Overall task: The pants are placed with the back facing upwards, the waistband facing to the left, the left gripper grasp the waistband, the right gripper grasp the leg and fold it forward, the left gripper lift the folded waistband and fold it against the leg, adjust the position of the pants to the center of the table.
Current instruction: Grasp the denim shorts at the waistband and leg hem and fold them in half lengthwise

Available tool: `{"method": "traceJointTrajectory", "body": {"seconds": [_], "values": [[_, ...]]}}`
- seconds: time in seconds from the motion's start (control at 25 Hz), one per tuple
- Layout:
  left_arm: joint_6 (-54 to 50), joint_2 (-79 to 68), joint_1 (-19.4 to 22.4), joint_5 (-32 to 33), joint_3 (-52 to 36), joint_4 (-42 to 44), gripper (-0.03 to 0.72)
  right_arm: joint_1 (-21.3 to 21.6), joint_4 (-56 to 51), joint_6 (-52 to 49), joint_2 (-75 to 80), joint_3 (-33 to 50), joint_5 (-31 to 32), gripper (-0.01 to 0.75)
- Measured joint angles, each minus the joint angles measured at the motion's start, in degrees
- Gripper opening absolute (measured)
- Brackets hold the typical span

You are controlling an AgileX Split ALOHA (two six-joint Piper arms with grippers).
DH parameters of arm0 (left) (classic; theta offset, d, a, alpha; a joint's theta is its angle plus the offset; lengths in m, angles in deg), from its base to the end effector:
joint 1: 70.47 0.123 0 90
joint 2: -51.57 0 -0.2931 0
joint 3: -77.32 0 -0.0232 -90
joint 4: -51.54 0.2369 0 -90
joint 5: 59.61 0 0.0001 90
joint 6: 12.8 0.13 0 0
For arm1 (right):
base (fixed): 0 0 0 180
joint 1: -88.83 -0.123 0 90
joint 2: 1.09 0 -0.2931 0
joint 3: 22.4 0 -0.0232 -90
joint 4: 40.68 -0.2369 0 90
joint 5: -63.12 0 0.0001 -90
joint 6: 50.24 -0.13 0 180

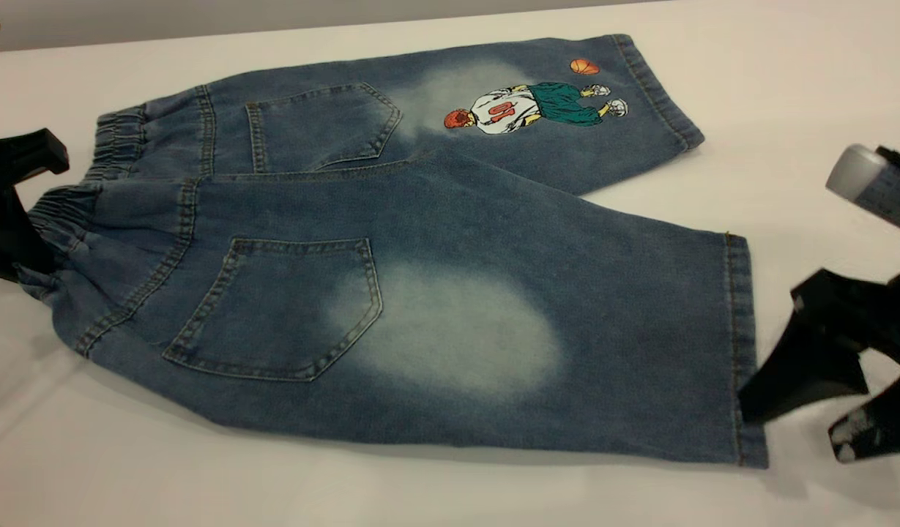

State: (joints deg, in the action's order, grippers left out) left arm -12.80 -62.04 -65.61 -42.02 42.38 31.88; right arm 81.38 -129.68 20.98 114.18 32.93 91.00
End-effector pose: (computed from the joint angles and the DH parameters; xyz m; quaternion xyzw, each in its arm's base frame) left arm 0.2939 0.0117 0.0765 -0.1967 0.9707 -0.0657 0.1218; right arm 0.1948 0.0869 0.0446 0.0675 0.9655 0.2507 0.0211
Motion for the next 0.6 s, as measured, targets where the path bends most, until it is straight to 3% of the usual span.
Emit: {"method": "traceJointTrajectory", "body": {"seconds": [0.6], "values": [[0.0, 0.0, 0.0, -0.24, 0.0, 0.0, 0.109, 0.0, -2.47, 4.26, 8.75, -4.66, 4.9, 0.509]]}}
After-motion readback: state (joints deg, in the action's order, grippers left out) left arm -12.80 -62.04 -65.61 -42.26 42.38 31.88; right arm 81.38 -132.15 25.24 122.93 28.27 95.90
